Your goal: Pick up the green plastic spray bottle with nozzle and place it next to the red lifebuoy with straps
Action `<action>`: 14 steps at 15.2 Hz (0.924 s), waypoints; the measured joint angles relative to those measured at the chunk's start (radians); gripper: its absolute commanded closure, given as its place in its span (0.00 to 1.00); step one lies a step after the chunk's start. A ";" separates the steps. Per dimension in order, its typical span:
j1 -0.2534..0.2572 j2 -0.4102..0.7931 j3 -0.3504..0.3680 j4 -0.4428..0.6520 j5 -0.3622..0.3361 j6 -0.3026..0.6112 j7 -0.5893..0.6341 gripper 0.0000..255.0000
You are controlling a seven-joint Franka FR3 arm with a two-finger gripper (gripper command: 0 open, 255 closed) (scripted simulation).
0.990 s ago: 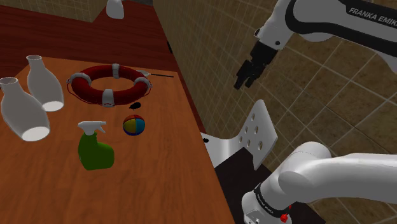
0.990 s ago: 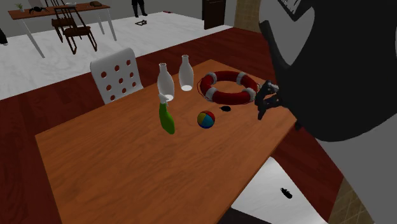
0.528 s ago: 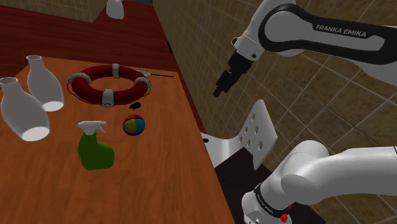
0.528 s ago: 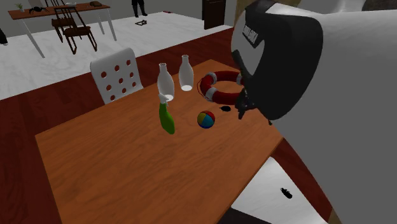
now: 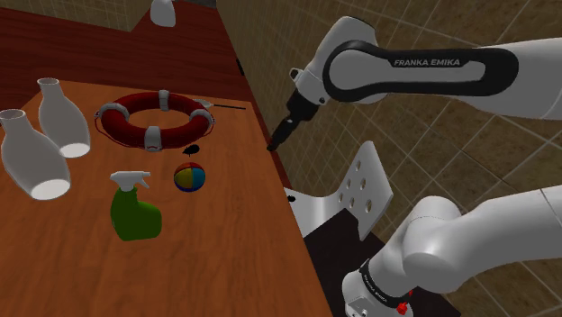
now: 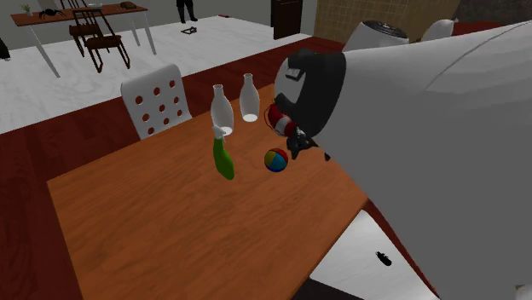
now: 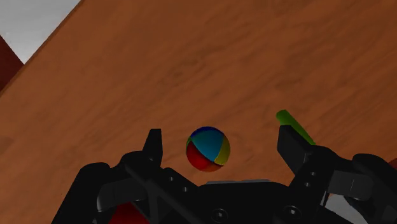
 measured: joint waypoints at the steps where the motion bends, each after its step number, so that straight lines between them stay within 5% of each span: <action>1: 0.014 0.030 0.000 0.008 0.010 0.031 -0.024 0.00; 14: 0.219 0.386 0.071 0.099 0.197 0.419 -0.304 0.00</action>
